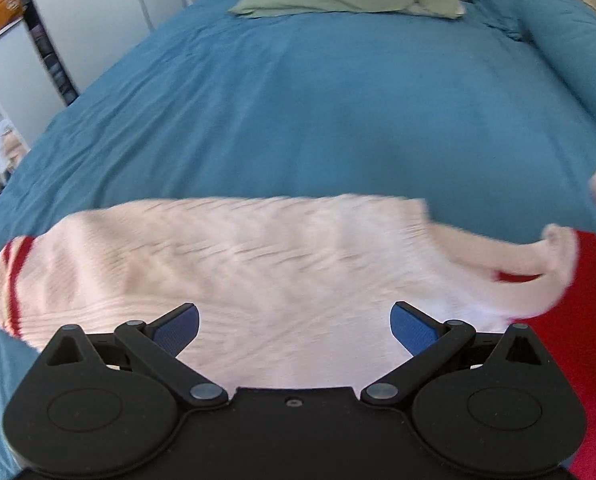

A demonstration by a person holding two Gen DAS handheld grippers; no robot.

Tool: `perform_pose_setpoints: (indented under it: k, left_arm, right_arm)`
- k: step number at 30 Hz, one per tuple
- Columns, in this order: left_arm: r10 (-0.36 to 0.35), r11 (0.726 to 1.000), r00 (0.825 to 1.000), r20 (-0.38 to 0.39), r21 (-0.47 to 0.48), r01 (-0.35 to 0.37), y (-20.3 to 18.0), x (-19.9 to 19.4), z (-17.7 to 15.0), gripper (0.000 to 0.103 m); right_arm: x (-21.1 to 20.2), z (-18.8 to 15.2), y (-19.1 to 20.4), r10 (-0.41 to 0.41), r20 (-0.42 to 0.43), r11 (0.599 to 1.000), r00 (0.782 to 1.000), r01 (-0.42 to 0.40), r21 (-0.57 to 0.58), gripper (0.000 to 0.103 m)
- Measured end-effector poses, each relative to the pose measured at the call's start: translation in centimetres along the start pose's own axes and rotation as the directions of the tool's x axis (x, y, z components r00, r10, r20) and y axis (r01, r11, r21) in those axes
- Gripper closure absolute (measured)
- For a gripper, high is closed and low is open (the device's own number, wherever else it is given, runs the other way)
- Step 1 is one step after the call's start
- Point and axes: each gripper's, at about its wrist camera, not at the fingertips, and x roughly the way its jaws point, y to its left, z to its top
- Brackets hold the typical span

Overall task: Fold small clothes
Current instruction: 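Lift the red sleeve and fold it across the sweater body, release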

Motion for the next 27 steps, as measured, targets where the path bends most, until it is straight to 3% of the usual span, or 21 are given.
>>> perform_pose_setpoints:
  k: [5, 10, 16, 19, 21, 22, 23, 27]
  left_arm:
    - [0.026, 0.998, 0.999, -0.030, -0.049, -0.028, 4.6, 1.9, -2.0, 0.000]
    - [0.035, 0.996, 0.998, -0.059, -0.083, -0.040, 7.7, 3.3, -4.2, 0.000]
    - [0.040, 0.994, 0.998, -0.051, -0.102, -0.045, 8.9, 2.9, -5.5, 0.000]
    - [0.062, 0.994, 0.998, -0.030, -0.087, -0.064, 9.2, 2.2, -5.5, 0.000]
    - [0.071, 0.994, 0.997, -0.008, -0.080, -0.071, 9.3, 1.4, -5.5, 0.000]
    - [0.077, 0.994, 0.997, 0.004, -0.075, -0.076, 9.3, 0.9, -5.5, 0.000]
    - [0.081, 0.995, 0.997, 0.016, -0.067, -0.080, 9.3, 0.3, -5.4, 0.000]
    - [0.063, 0.998, 0.996, 0.061, -0.022, -0.061, 8.4, -2.1, -4.6, 0.000]
  right_arm:
    - [4.0, -5.0, 5.1, 0.089, -0.095, 0.989, 0.992, -0.099, -0.111, 0.076]
    - [7.9, -10.0, 6.5, 0.072, -0.198, 0.980, 0.977, -0.107, -0.169, 0.077]
    - [10.2, -11.0, 6.9, 0.060, -0.232, 0.977, 0.971, -0.104, -0.184, 0.076]
    - [10.3, -11.4, 7.5, 0.072, -0.236, 0.974, 0.969, -0.119, -0.192, 0.060]
    - [9.8, -11.3, 7.7, 0.131, -0.245, 0.968, 0.961, -0.177, -0.176, 0.019]
    - [9.3, -11.3, 8.0, 0.153, -0.240, 0.965, 0.959, -0.198, -0.174, 0.012]
    - [8.8, -11.2, 8.3, 0.161, -0.229, 0.962, 0.960, -0.205, -0.182, 0.006]
    - [6.4, -10.5, 8.3, 0.155, -0.221, 0.956, 0.963, -0.203, -0.213, 0.006]
